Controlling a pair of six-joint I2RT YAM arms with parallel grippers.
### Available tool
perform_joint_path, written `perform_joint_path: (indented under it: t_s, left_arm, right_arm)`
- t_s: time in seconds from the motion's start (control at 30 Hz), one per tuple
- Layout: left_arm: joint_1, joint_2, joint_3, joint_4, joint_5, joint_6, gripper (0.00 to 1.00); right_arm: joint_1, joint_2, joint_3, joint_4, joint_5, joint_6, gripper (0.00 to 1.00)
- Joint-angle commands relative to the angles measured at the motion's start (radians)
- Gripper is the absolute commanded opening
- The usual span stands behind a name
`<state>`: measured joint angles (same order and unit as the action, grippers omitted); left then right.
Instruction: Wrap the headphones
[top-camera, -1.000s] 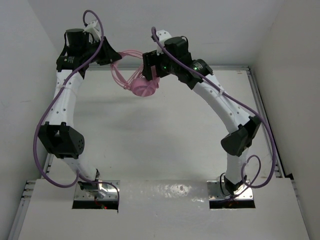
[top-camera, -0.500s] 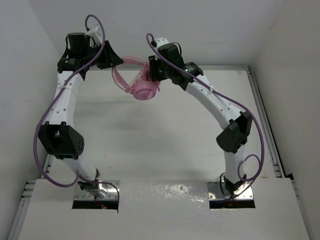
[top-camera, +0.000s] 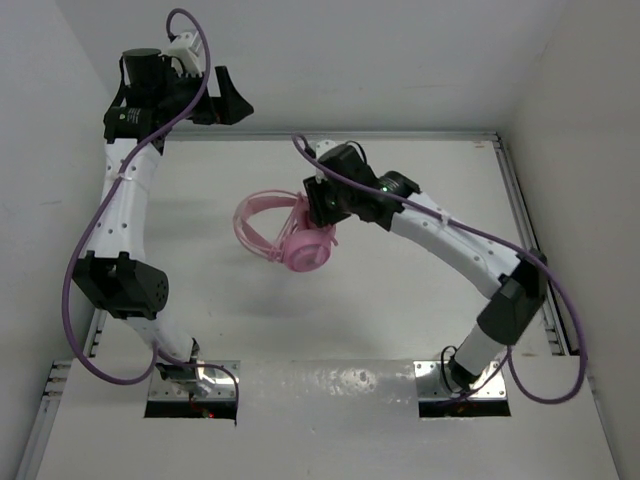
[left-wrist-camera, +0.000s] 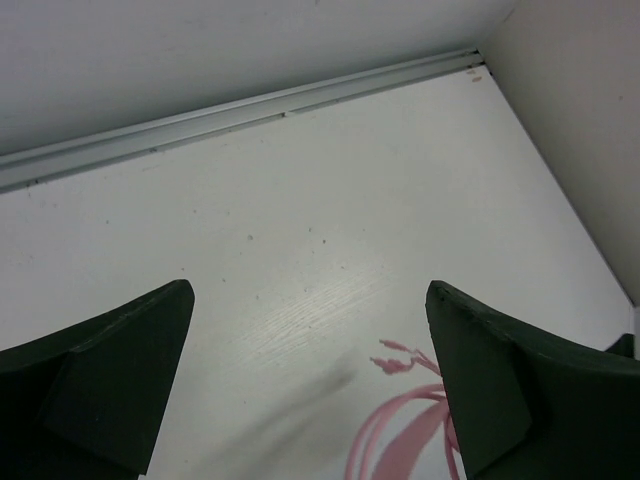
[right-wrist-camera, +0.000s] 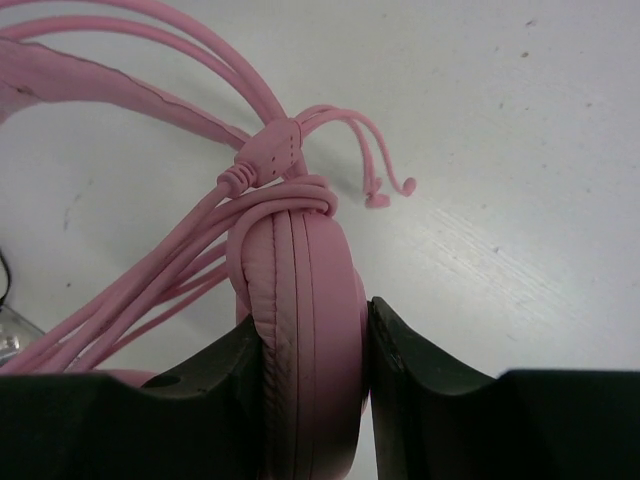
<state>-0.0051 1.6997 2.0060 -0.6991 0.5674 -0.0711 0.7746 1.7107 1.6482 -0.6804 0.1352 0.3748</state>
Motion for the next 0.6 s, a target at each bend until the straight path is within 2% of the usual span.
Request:
perform_joint_path:
  t_s: [0.0,0.13,0.3,0.47,0.57]
  left_arm:
    - [-0.001,-0.021,0.025,0.004,0.011,0.013,0.99]
    - [-0.001,-0.017,0.017,0.009,0.014,0.011,0.98]
    - [-0.001,-0.015,-0.003,0.030,0.026,-0.004,0.98]
    - [-0.001,-0.011,-0.006,0.042,0.045,-0.015,0.98]
    - [-0.001,-0.008,-0.009,0.046,0.054,-0.015,0.98]
  right_arm:
    - [-0.003,-0.172,-0.133,0.102,-0.051,0.073,0.00]
    - [-0.003,-0.318,-0.355,0.182,-0.089,0.143,0.00]
    - [-0.006,-0.448,-0.546,0.148,-0.049,0.249,0.00]
    - [-0.043,-0.542,-0.665,0.084,0.043,0.322,0.00]
    - [-0.118,-0.575,-0.715,0.084,0.040,0.349,0.00]
